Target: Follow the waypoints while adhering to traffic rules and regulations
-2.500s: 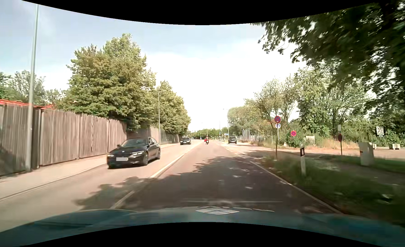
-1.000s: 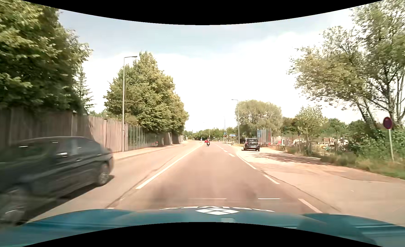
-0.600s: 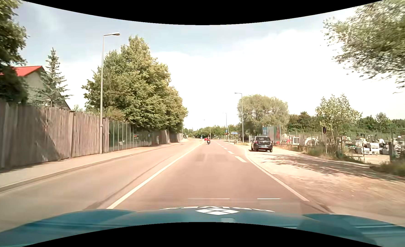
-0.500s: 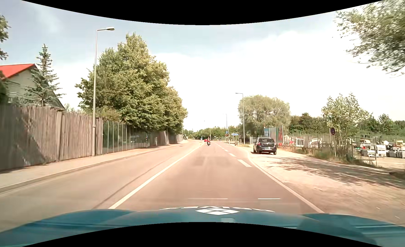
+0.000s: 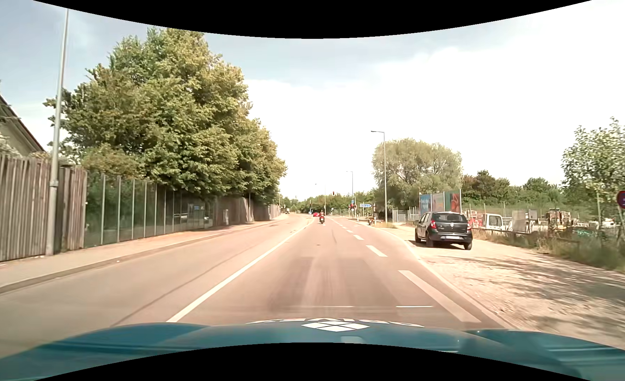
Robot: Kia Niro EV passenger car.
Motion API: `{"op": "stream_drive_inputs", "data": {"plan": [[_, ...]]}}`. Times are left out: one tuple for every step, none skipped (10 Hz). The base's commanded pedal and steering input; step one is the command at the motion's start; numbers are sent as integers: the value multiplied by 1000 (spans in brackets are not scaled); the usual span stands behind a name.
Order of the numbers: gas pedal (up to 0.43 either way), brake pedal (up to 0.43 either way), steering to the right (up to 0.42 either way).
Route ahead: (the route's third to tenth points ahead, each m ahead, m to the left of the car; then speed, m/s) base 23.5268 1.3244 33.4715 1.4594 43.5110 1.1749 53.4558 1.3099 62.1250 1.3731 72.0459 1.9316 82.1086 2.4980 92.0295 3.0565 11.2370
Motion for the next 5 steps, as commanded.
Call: {"op": "stream_drive_inputs", "data": {"plan": [[0,165,-4],[0,165,-5],[0,165,-4],[0,165,-3],[0,171,-2]]}}
